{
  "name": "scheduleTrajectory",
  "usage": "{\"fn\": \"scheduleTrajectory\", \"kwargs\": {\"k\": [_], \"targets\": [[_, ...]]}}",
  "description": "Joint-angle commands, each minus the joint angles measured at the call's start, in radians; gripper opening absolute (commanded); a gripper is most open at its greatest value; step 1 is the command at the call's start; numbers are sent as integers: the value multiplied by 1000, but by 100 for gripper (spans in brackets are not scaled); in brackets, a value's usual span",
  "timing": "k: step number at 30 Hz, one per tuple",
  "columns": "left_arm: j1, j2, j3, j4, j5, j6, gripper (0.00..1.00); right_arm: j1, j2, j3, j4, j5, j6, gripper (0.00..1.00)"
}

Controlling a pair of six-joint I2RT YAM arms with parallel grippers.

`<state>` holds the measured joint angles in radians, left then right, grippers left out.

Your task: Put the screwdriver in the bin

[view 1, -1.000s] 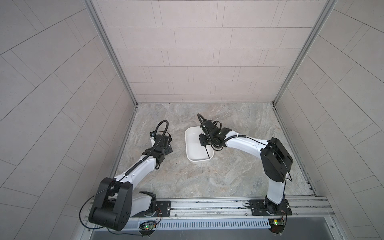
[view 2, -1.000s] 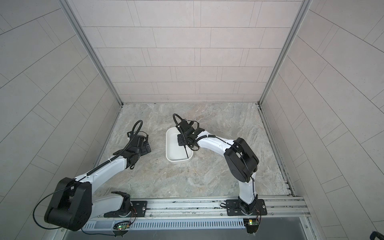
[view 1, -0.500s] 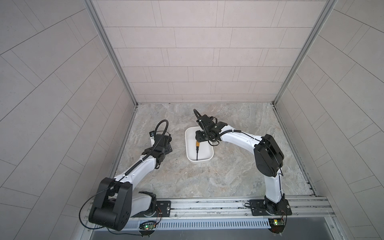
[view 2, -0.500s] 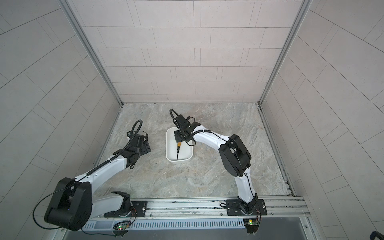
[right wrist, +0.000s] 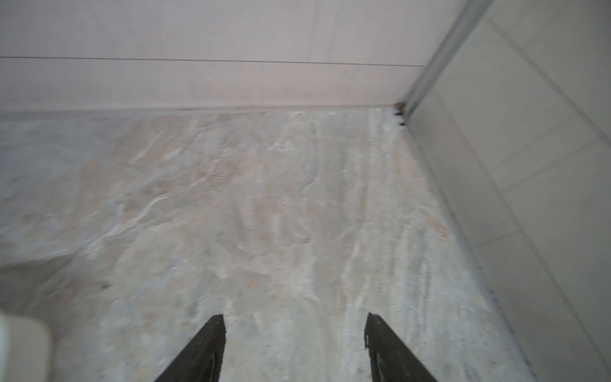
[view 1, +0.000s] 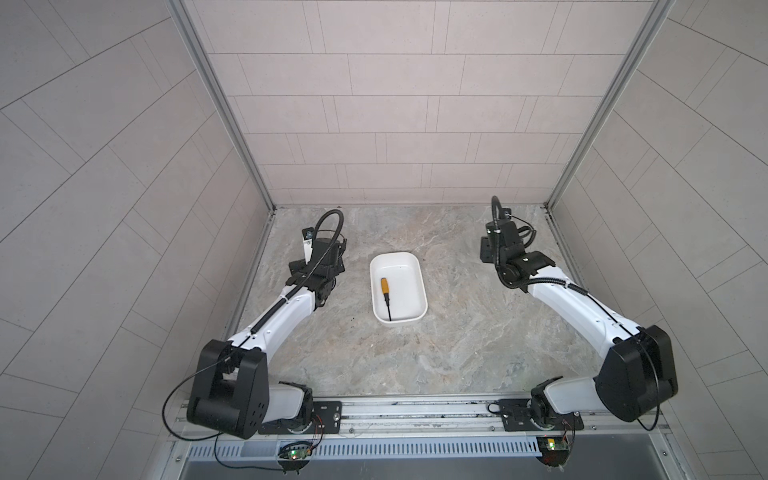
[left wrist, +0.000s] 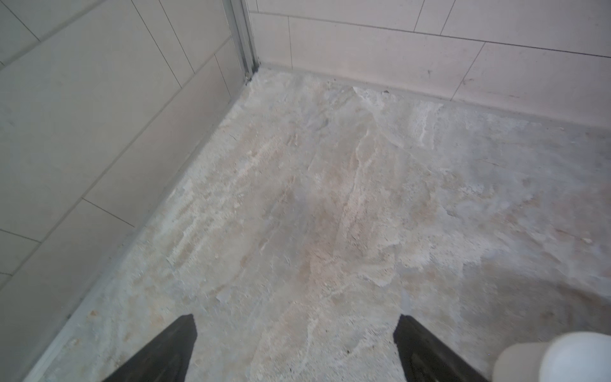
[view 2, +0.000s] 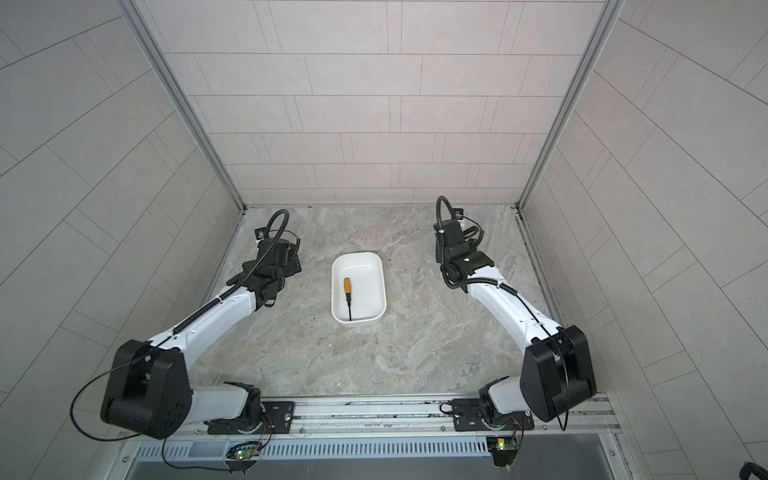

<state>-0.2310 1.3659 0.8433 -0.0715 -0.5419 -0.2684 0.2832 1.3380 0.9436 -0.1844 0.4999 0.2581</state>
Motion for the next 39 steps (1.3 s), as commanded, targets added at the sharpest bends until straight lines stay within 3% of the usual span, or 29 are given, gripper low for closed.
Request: {"fn": "scheduleTrajectory", "kwargs": {"k": [1, 4, 7, 10, 13, 17, 24, 28, 29, 30, 33, 35, 39], "targets": [[5, 67, -51, 200, -206, 192, 100, -5, -1, -221, 386, 156, -265, 69], [7, 133, -83, 310, -210, 247, 100, -13, 54, -377, 672, 135, -377, 68], [9, 204, -102, 404, -172, 263, 100, -24, 158, -436, 862, 173, -354, 68], [11, 261, -109, 449, -170, 279, 100, -41, 211, -416, 868, 163, -333, 70], [23, 294, -138, 533, -180, 285, 100, -102, 231, -420, 887, 49, -281, 70], [69, 260, -198, 602, -100, 244, 100, -182, 201, -424, 830, -86, -210, 70], [85, 211, -303, 748, -64, 230, 100, -202, 189, -548, 1039, -123, -198, 70], [107, 187, -380, 855, 27, 230, 100, -192, 247, -621, 1255, -135, -227, 68], [110, 184, -401, 894, 39, 229, 100, -191, 238, -618, 1227, -138, -223, 78], [112, 189, -444, 949, 57, 226, 100, -191, 241, -613, 1219, -130, -224, 99], [84, 255, -522, 1210, 66, 298, 100, -188, 244, -595, 1191, -117, -231, 99], [76, 240, -492, 1118, 72, 291, 100, -187, 247, -601, 1209, -116, -234, 99], [93, 241, -480, 1098, 95, 283, 100, -187, 245, -597, 1203, -118, -232, 99]]}}
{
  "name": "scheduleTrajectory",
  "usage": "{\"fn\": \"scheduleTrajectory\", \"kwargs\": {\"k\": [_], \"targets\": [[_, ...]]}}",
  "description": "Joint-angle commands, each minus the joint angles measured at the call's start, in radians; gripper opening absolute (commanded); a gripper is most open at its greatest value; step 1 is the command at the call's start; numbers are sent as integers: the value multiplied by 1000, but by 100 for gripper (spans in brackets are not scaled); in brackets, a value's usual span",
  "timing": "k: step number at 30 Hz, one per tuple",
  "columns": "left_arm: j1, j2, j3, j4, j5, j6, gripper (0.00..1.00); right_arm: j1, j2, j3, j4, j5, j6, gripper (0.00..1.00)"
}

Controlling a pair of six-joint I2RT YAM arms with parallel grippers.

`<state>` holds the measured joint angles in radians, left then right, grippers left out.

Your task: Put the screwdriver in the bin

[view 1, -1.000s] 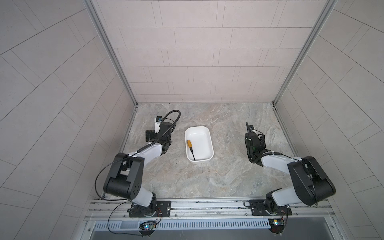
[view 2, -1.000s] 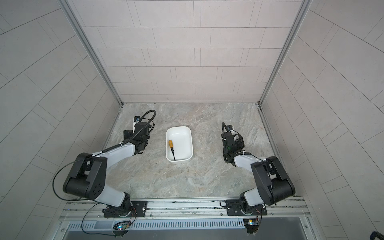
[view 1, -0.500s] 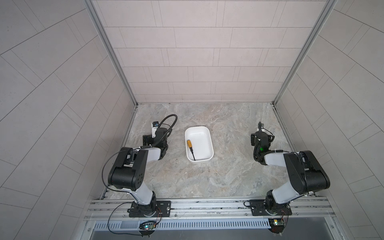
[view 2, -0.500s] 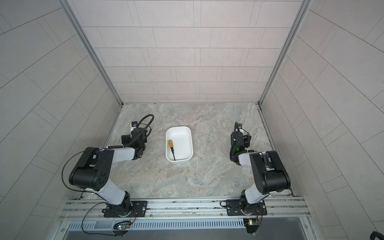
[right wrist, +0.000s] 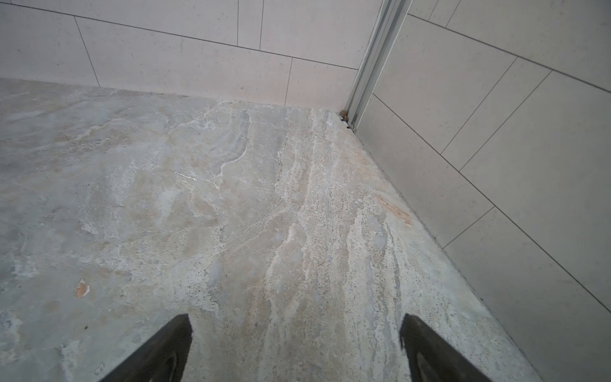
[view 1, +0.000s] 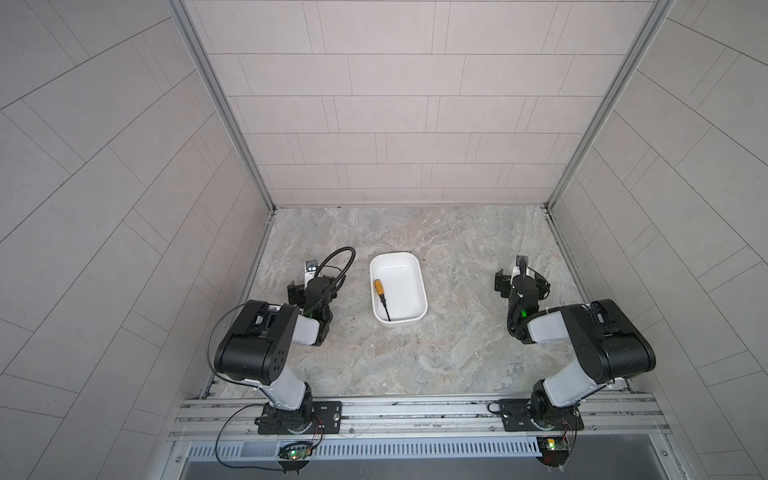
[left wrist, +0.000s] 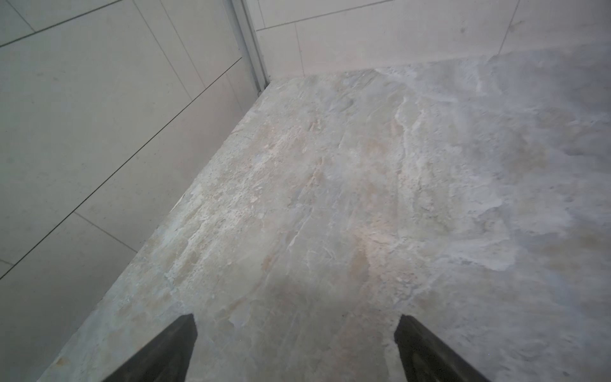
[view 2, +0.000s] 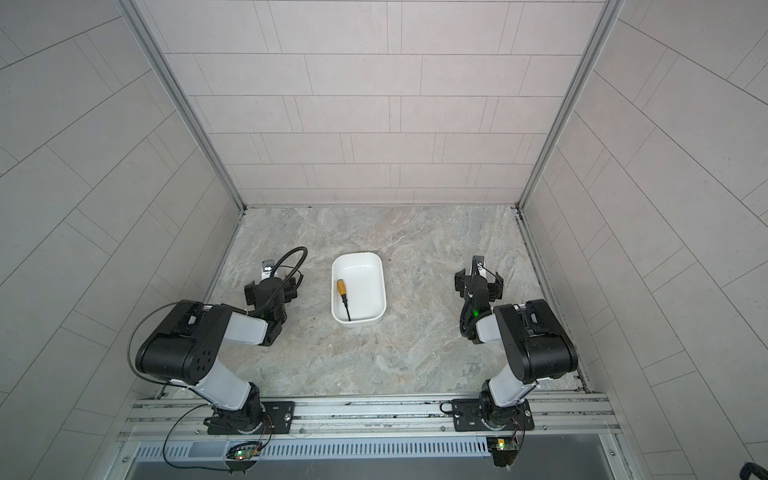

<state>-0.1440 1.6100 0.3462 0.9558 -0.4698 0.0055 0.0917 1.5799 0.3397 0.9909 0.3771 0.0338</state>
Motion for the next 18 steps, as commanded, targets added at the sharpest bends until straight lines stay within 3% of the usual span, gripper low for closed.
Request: {"fn": "scheduleTrajectory", "kwargs": {"k": [1, 18], "targets": [[6, -5, 14, 75, 21, 11, 100, 5, 5, 4, 28, 5, -8, 99], [5, -6, 11, 77, 21, 10, 100, 5, 4, 8, 27, 5, -8, 99]]}}
